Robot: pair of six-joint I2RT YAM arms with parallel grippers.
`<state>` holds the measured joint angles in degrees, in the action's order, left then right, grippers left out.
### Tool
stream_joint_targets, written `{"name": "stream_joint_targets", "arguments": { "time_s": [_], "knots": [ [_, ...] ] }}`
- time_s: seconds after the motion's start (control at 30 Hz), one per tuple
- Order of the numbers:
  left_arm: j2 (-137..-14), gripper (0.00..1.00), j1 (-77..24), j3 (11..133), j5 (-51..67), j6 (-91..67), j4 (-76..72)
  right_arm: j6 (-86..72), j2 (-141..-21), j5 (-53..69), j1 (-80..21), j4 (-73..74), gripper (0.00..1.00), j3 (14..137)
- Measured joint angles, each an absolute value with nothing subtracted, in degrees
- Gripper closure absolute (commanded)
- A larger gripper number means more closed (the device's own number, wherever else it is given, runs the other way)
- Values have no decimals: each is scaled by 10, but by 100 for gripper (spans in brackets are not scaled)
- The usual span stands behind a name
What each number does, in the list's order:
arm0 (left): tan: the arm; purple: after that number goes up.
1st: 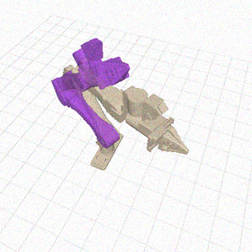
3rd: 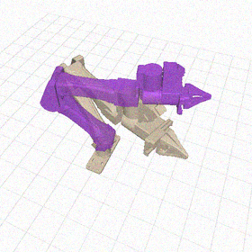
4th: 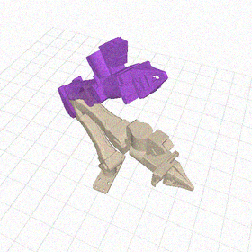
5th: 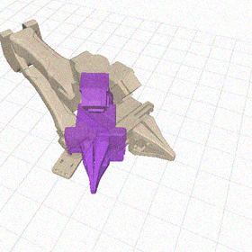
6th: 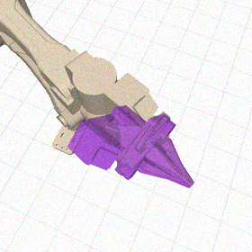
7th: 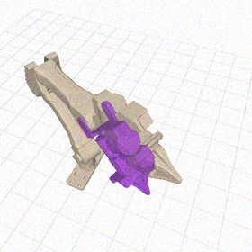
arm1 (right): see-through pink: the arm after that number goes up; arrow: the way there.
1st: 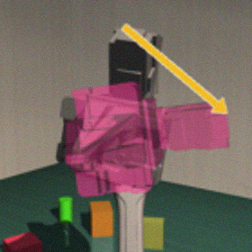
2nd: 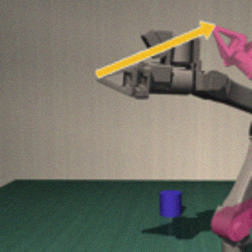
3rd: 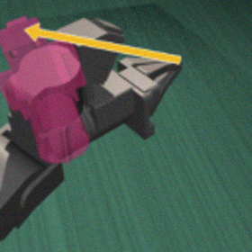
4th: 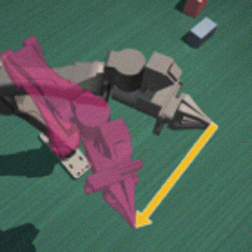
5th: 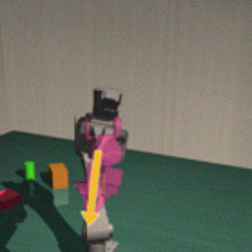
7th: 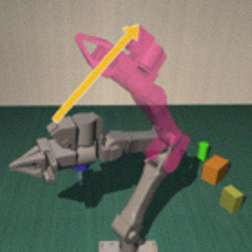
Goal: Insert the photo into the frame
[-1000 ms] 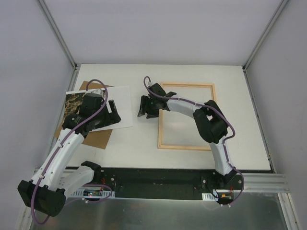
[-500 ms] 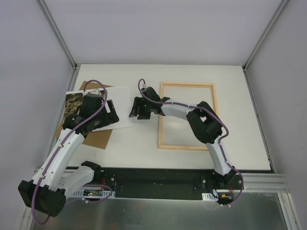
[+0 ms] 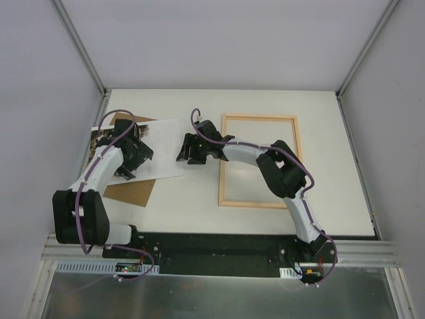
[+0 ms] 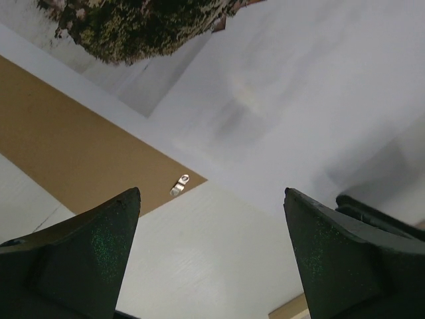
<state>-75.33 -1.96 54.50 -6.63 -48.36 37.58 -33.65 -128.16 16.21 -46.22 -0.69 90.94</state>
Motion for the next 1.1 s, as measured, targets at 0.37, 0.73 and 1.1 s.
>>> {"name": "stream_joint_targets", "arguments": {
  "time_s": [0.37, 0.73, 1.1],
  "knots": [
    [-922, 12, 55, 599, -53, -476, 299, -339, -1288, 181, -456, -24, 39, 909],
    [-973, 13, 65, 599, -31, -459, 259, -347, -1297, 192, -456, -48, 39, 910],
    [-975, 13, 65, 599, -24, -458, 257, -373, -1310, 209, -455, -74, 38, 917]
  ]
}}
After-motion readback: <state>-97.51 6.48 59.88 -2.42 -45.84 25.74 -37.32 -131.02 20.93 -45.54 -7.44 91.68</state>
